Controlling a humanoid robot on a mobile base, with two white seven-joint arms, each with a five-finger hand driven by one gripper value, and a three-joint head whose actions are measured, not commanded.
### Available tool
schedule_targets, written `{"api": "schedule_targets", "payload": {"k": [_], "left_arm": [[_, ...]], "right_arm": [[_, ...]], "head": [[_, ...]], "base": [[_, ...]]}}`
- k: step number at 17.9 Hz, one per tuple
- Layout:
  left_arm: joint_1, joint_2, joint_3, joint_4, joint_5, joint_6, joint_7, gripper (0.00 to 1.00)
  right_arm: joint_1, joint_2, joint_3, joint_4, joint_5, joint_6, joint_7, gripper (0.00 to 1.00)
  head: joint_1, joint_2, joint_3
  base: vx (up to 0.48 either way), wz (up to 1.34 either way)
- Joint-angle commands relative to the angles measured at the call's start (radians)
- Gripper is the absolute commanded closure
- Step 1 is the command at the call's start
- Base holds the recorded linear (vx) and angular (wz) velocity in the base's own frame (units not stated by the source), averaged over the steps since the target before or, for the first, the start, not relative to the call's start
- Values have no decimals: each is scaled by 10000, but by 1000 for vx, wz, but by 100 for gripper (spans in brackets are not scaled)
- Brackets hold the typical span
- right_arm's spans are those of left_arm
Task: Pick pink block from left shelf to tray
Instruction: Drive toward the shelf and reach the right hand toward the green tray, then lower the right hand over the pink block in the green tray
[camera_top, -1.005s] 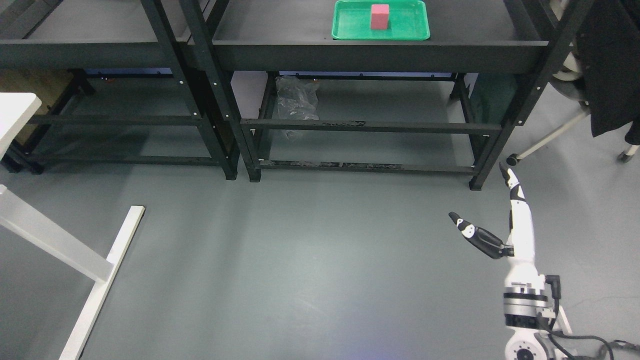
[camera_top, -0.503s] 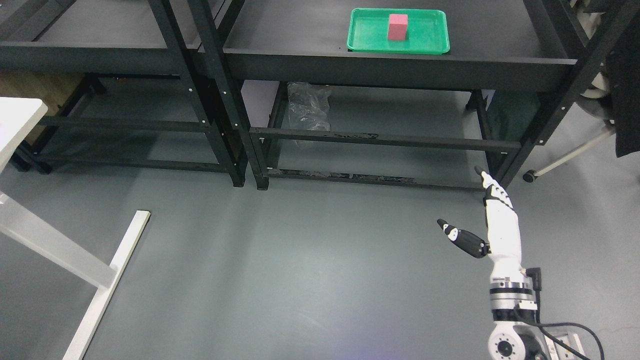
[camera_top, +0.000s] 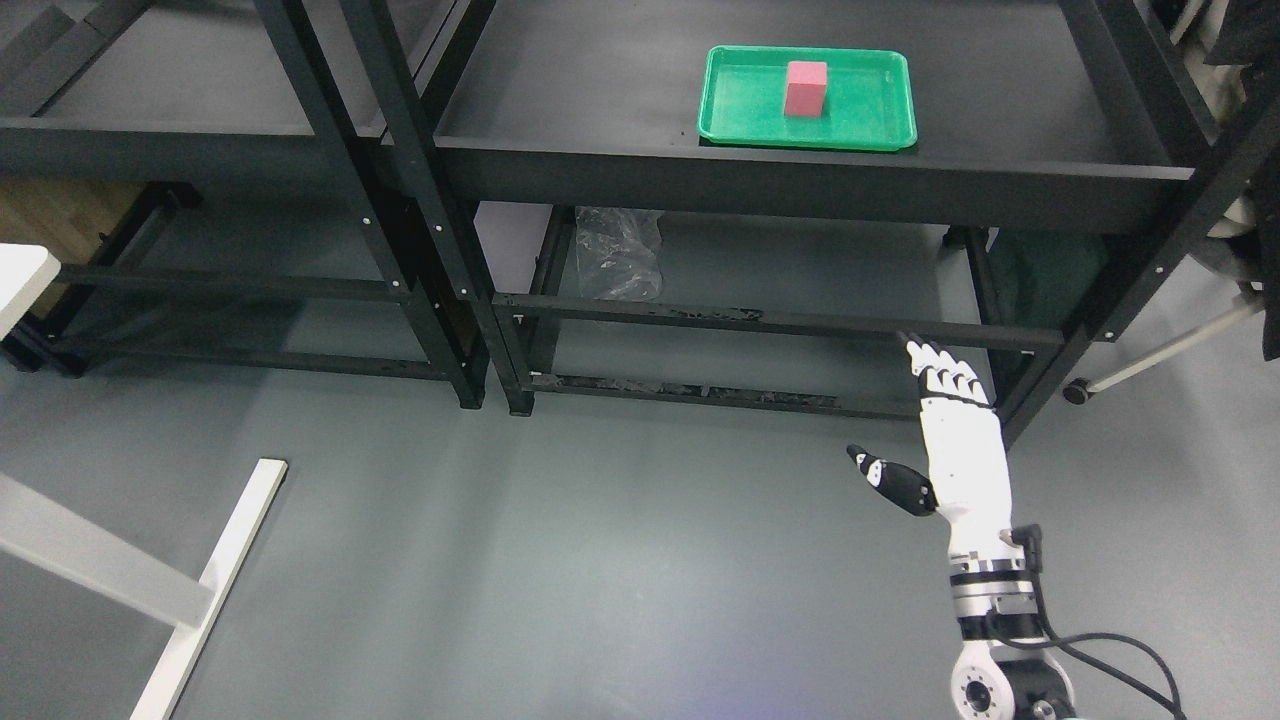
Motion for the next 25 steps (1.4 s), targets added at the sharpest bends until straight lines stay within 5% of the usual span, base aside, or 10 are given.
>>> {"api": "schedule_targets", "payload": {"k": [1,20,25], "left_arm": [[-291,175,0,-175,0,-4,8,0],[-291,175,0,-175,0,-4,8,0],[-307,175,0,-175,0,-4,8,0]], "right_arm": [[-48,-150,286,2,3658,6,-1346,4],[-94,-150,378,2,3643,36,-1271,4],[-170,-150,455,2,3613,6,-322,4]], "head": [[0,0,0],[0,0,0],[0,0,0]], "base": [[261,1],[297,-17],[314,-96]]}}
